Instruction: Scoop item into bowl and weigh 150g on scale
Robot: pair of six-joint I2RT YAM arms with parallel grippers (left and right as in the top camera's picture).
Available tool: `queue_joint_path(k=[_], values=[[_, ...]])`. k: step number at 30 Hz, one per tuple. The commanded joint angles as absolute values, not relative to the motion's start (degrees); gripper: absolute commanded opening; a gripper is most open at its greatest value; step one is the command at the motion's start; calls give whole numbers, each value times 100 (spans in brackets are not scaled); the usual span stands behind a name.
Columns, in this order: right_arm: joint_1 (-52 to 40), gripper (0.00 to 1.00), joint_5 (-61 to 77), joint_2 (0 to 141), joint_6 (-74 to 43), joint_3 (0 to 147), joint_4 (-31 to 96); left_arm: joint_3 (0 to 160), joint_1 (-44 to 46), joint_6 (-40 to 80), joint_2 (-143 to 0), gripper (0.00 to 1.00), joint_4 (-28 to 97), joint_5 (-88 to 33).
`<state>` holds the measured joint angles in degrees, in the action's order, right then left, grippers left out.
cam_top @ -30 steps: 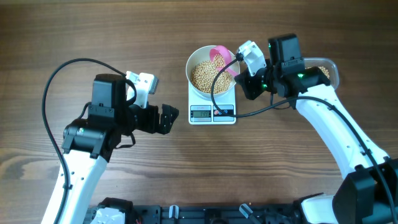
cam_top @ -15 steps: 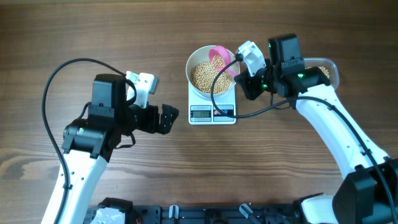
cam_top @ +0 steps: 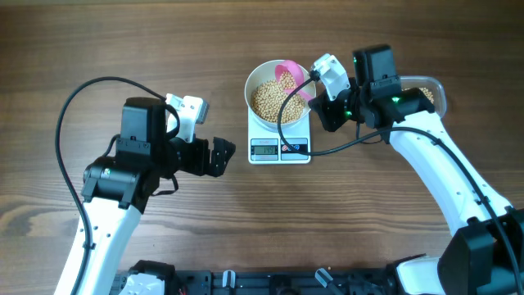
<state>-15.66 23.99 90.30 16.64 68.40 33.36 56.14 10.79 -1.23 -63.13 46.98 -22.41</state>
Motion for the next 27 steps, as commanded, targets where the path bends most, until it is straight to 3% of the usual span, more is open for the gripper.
queue_joint_path(k=[1,27], values=[[-1579,4,2536,8901,1739,6967,3306,5625,1048,-126,-6340,100,4698,-2309],[-1579,4,2720,8903,1645,6967,3295,5625,1048,-126,-6340,100,4698,-2309]])
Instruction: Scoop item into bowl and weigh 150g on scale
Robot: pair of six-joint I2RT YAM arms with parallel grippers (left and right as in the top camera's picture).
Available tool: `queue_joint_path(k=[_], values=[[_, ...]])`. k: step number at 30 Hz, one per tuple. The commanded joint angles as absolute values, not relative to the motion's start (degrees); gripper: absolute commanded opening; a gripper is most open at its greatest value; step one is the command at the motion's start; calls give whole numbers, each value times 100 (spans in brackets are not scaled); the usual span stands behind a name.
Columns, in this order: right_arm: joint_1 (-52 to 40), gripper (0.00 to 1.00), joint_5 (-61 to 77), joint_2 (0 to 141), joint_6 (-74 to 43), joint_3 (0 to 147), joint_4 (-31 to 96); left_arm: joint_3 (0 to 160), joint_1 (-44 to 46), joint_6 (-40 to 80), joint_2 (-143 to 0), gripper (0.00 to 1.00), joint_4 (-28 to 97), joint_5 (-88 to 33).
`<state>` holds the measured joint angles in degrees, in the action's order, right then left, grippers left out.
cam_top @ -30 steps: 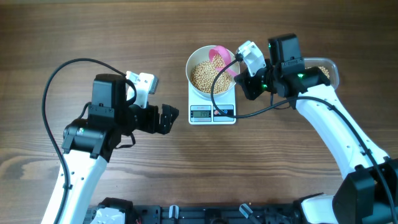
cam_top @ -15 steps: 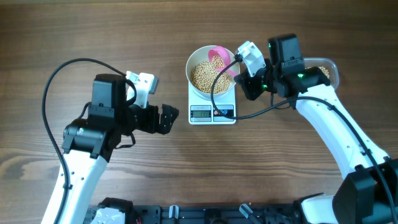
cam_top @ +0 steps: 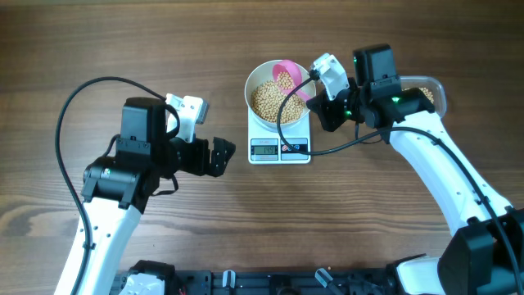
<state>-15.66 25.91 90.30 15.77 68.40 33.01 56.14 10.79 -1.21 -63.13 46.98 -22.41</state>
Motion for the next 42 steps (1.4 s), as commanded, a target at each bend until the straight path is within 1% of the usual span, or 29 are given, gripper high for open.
queue_joint_path(k=[1,8,16,20,25,39,42], values=[[-1579,4,2576,8903,1597,6967,3293,5625,1048,-126,-6340,100,4698,-2309],[-1579,4,2414,8903,1308,6967,3308,5625,1048,-126,-6340,100,4698,-2309],[-1579,4,2971,8901,574,6967,3323,5625,1048,-126,-6340,100,4698,-2309],[-1579,4,3013,8901,552,6967,3310,5625,1048,-126,-6340,100,4698,-2309],[-1573,4,3020,8901,12,6969,2995,5625,1048,-126,-6340,100,4698,-2309],[-1280,4,3616,8901,-217,6969,2733,5625,1048,-126,-6340,100,4698,-2309],[-1157,4,3669,8901,-460,6969,2655,5625,1048,-126,-6340,100,4698,-2309]])
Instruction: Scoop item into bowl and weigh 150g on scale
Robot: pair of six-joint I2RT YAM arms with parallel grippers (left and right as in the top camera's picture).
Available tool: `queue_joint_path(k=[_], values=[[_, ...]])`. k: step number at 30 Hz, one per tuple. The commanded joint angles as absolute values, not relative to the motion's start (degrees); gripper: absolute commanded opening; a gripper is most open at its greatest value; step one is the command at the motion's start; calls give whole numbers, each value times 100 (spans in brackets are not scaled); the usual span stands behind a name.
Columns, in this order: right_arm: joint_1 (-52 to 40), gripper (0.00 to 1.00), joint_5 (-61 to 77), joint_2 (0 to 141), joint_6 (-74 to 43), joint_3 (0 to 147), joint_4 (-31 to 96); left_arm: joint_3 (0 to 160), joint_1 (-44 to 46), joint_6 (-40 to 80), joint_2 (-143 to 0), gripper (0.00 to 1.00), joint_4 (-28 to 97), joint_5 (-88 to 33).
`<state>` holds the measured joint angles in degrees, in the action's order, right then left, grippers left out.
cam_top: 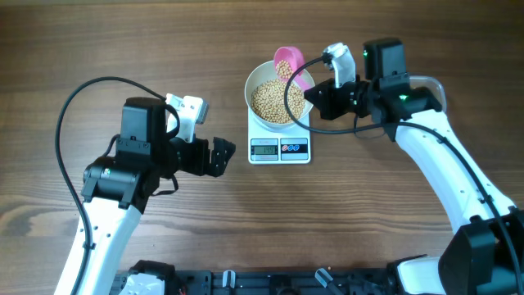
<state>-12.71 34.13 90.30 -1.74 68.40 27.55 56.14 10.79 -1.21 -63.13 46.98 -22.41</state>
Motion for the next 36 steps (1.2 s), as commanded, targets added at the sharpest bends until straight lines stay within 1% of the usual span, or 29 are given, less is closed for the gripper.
queue_joint_path(k=[1,7,36], values=[[-1129,4,3712,8901,-471,6969,2628,5625,1048,-126,-6340,100,4698,-2309],[-908,4,4209,8901,-471,6969,2471,5625,1048,-126,-6340,100,4698,-2309],[-854,4,4097,8901,-451,6969,2471,5625,1048,-126,-6340,100,4698,-2309]])
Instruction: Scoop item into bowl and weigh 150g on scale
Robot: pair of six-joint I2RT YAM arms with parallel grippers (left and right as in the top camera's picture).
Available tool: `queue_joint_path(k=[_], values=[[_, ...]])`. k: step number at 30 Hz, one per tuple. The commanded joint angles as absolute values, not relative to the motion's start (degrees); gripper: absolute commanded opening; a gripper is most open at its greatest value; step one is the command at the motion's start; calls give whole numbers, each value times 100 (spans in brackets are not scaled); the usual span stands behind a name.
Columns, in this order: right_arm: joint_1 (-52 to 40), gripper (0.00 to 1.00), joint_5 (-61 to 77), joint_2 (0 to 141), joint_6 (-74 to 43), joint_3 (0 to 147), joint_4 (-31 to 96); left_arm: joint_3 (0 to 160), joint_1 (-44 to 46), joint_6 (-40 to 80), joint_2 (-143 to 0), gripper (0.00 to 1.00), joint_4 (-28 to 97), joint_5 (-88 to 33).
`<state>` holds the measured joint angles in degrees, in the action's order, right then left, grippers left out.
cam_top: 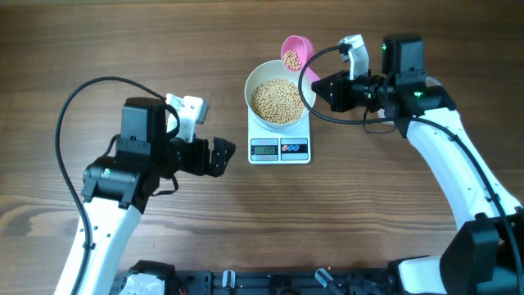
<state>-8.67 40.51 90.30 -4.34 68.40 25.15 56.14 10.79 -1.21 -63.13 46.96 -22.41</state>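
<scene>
A white bowl (280,100) heaped with tan beans stands on the small white scale (280,150), whose display (264,149) is lit but unreadable. A pink scoop (295,51) holding a few beans hangs just past the bowl's far right rim, over the table. My right gripper (318,85) is shut on the scoop's handle, to the right of the bowl. My left gripper (224,156) sits open and empty to the left of the scale, a short way from it.
A black cable (304,70) loops from the right wrist over the bowl's right rim. Another cable (70,123) arcs over the left arm. The rig's black base (246,283) lies along the near table edge.
My right gripper has moved back and to the right with the scoop. The scoop was over the bowl's far rim and is now outside it, carrying a few beans. The left arm is unchanged.
The scoop first sat tilted inside the bowl at its far right side, held by my right gripper, and stayed there with beans in it. Then it was over the far rim. Now it hangs beyond the bowl. My left arm stayed still throughout.
</scene>
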Motion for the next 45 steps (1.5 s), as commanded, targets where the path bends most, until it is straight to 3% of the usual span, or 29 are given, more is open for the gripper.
queue_joint_path(k=[1,9,21,41,45], values=[[-854,4,4029,8901,-451,6969,2486,5625,1048,-126,-6340,100,4698,-2309],[-854,4,3977,8901,-447,6969,2528,5625,1048,-126,-6340,100,4698,-2309],[-851,4,2751,8903,-451,6969,2519,5625,1048,-126,-6340,100,4698,-2309],[-854,4,3122,8903,-421,6969,2425,5625,1048,-126,-6340,100,4698,-2309],[-856,4,3590,8903,213,6969,2429,5625,1048,-126,-6340,100,4698,-2309]])
